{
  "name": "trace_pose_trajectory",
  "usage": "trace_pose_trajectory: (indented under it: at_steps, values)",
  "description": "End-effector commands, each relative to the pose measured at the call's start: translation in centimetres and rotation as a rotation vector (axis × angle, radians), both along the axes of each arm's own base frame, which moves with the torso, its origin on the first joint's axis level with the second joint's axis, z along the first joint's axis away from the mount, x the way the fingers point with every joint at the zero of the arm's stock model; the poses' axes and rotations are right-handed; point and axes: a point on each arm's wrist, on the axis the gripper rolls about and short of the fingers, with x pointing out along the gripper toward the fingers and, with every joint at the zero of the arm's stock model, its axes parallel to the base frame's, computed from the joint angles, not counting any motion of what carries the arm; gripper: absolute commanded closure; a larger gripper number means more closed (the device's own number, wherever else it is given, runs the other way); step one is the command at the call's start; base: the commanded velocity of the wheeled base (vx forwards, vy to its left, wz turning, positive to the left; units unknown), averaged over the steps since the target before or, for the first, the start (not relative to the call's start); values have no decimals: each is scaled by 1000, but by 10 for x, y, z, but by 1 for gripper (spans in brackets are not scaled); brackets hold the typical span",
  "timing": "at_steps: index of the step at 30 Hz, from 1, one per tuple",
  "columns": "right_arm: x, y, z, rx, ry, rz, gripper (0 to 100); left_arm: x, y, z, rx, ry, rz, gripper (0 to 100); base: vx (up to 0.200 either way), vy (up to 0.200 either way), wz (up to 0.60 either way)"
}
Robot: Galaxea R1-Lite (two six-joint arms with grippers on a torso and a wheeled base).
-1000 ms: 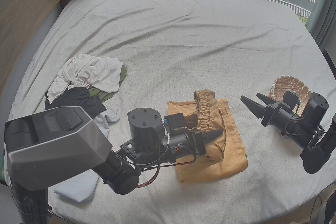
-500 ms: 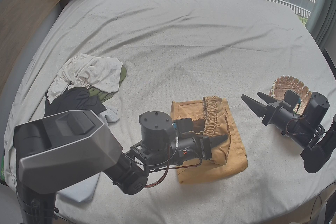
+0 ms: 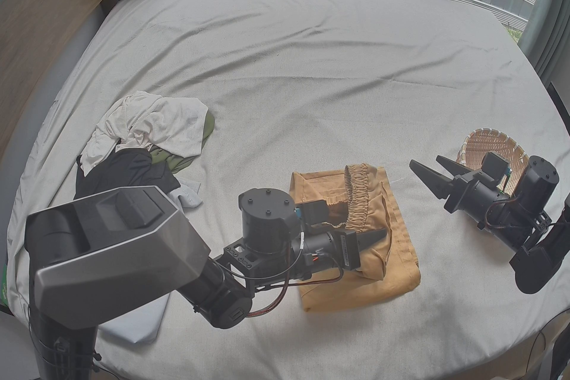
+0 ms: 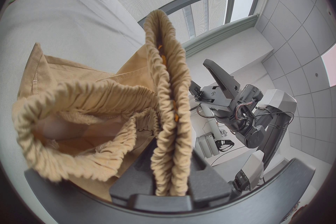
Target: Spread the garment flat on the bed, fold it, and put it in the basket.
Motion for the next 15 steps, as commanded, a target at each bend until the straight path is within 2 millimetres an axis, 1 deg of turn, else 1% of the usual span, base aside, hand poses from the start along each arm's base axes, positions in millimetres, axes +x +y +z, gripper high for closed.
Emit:
trace_pose_trajectory:
  at_steps: [1, 4, 9, 13, 15]
  values:
    - [0, 0, 0, 0, -1, 0, 0, 2, -1, -1, 9, -9, 0, 0, 0, 0, 0]
    - [0, 0, 0, 0, -1, 2, 0, 3, -3, -1, 6, -16, 2, 0, 0, 0, 0]
    - [0, 0, 0, 0, 0, 0, 0, 0, -10, 1, 9, -18, 3, 0, 0, 0, 0]
    - [0, 1, 0, 0, 0, 2, 0, 1, -9, 3, 14, -21, 24, 0, 0, 0, 0]
    - [0, 0, -1, -1, 3, 2, 0, 1, -5, 7, 15, -38, 36, 0, 0, 0, 0]
